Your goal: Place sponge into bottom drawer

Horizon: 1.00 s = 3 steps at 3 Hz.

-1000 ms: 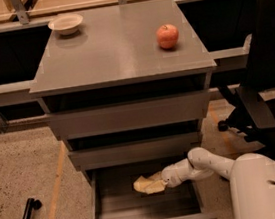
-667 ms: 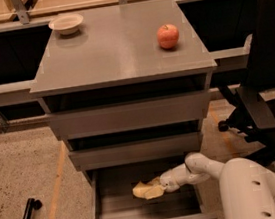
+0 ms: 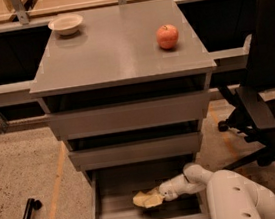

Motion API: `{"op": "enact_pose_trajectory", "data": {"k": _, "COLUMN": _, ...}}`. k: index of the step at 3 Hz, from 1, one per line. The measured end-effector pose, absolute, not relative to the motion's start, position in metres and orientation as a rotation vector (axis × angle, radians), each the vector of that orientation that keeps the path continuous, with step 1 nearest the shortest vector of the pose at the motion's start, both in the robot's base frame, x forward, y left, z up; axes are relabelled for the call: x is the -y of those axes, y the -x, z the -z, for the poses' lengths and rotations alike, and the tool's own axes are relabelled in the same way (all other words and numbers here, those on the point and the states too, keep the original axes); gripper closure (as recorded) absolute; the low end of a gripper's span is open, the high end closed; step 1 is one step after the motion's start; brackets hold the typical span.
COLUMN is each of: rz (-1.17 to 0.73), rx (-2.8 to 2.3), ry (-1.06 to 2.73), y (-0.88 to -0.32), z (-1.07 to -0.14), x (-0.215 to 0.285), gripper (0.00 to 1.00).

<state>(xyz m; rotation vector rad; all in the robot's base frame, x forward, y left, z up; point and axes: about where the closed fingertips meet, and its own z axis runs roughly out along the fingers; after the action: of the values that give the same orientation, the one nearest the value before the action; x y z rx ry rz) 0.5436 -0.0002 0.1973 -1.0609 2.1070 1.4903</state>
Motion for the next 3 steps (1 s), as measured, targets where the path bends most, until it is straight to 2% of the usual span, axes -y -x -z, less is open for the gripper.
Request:
{"op": "enact_pose_trajectory", "data": {"k": 2, "rz": -1.517, "rx": -2.176, "ry": 0.977, "y": -0.534, "z": -0.157, "x": 0.001, "gripper": 0.12}}
{"op": "enact_pose_trajectory", "data": {"k": 3, "rz": -1.522, "rx": -2.174, "ry": 0.980, "y": -0.533, "z": -0.157, "x": -0.001, "gripper": 0.00}}
